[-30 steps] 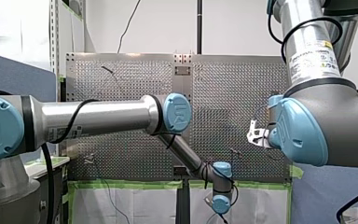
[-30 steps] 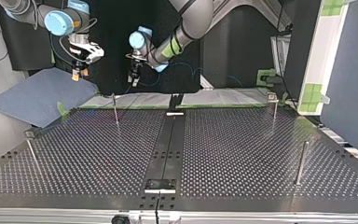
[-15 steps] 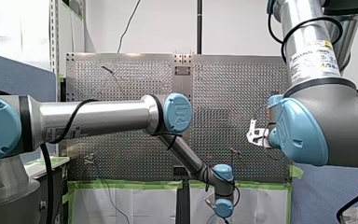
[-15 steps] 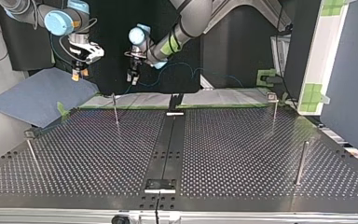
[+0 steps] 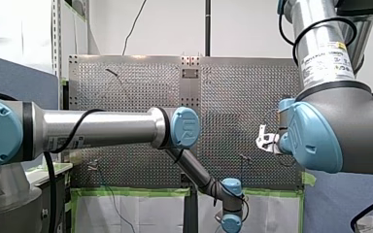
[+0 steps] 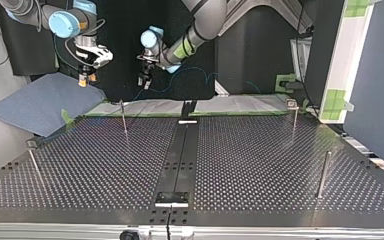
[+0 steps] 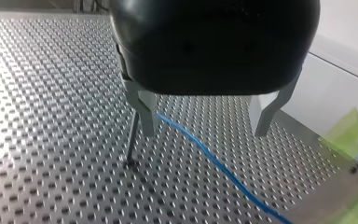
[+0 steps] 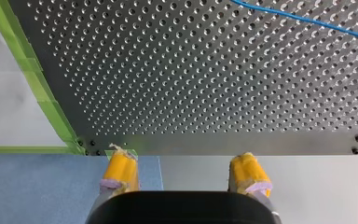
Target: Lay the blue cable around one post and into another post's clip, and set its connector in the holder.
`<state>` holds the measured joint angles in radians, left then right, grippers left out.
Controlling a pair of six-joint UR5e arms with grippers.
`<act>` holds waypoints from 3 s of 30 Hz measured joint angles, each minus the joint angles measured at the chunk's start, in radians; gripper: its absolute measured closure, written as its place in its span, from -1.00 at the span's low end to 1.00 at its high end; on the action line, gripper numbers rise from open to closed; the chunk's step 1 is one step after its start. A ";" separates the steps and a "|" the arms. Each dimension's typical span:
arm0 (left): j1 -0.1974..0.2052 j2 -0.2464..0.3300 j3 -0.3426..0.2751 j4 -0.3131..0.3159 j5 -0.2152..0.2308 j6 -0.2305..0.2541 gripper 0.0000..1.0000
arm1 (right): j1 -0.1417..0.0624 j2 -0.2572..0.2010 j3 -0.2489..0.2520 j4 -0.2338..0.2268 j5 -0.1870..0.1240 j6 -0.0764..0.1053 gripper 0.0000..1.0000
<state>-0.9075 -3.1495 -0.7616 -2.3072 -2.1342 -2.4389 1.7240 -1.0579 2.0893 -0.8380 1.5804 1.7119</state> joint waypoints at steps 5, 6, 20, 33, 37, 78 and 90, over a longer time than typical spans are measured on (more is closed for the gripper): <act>0.008 -0.040 0.040 -0.031 0.007 -0.040 -1.00 | 0.003 0.000 0.000 -0.003 0.000 -0.002 -0.96; 0.009 -0.047 0.048 -0.033 0.010 -0.048 -1.00 | 0.004 0.000 0.000 -0.003 0.000 -0.002 -0.96; 0.018 -0.114 0.157 0.032 0.009 -0.142 -1.00 | 0.015 0.000 0.000 -0.006 0.000 -0.004 -0.96; 0.029 -0.115 0.256 0.076 -0.063 -0.177 -1.00 | 0.023 0.000 0.000 -0.005 0.000 -0.004 -0.96; 0.028 -0.114 0.253 0.082 -0.078 -0.167 -1.00 | 0.025 -0.001 0.000 -0.006 0.000 -0.004 -0.96; 0.079 -0.113 0.194 0.220 -0.013 0.057 0.03 | 0.029 -0.018 0.000 0.000 0.000 -0.002 -0.96; 0.096 -0.111 0.194 0.220 0.052 0.078 0.83 | 0.030 -0.023 0.000 0.000 0.000 -0.003 -0.96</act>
<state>-0.8119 -3.2605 -0.5672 -2.0871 -2.0820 -2.3607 1.7539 -1.0804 2.0896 -0.8376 1.5802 1.7090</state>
